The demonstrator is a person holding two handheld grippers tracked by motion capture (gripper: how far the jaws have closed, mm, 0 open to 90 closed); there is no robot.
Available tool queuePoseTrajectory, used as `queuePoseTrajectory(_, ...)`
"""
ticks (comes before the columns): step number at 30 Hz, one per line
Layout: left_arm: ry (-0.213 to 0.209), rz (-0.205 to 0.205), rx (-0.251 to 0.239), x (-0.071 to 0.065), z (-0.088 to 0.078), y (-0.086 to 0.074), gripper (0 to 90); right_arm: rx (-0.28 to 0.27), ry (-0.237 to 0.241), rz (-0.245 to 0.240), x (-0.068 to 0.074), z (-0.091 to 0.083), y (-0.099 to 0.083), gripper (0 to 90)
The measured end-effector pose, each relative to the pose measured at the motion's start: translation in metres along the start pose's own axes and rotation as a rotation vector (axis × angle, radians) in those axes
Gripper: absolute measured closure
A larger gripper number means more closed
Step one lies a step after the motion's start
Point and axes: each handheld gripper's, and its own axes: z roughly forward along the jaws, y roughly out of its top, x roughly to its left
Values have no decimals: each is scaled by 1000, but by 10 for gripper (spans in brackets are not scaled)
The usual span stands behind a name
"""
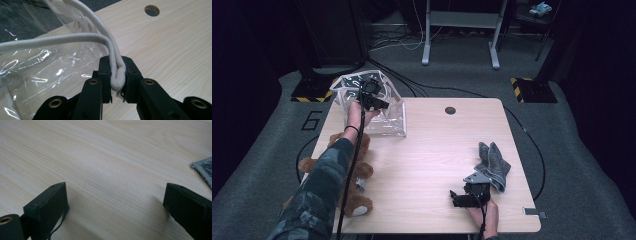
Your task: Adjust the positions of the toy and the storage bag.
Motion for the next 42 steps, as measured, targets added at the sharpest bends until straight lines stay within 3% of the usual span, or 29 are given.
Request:
queuePoseTrajectory(5,-16,23,2,-8,2,3,791,6,3,24,2,0,0,48)
queuePoseTrajectory(7,-19,31,3,-13,3,5,789,-3,0,9,1,0,0,48)
queuePoseTrajectory(9,-21,41,3,-17,5,6,788,1,0,35,3,0,0,48)
queuePoseTrajectory(11,-28,59,9,-20,6,8,787,-4,0,18,2,0,0,48)
queuePoseTrajectory(16,-47,92,14,-30,8,11,785,0,-2,38,3,0,0,49)
queuePoseTrajectory(22,-83,131,19,-44,11,15,781,-4,2,25,2,0,0,49)
queuePoseTrajectory(32,-128,144,17,-67,13,20,771,-4,-2,28,2,0,0,49)
queuePoseTrajectory(42,-139,157,36,-97,17,26,752,-6,-3,26,2,1,0,49)
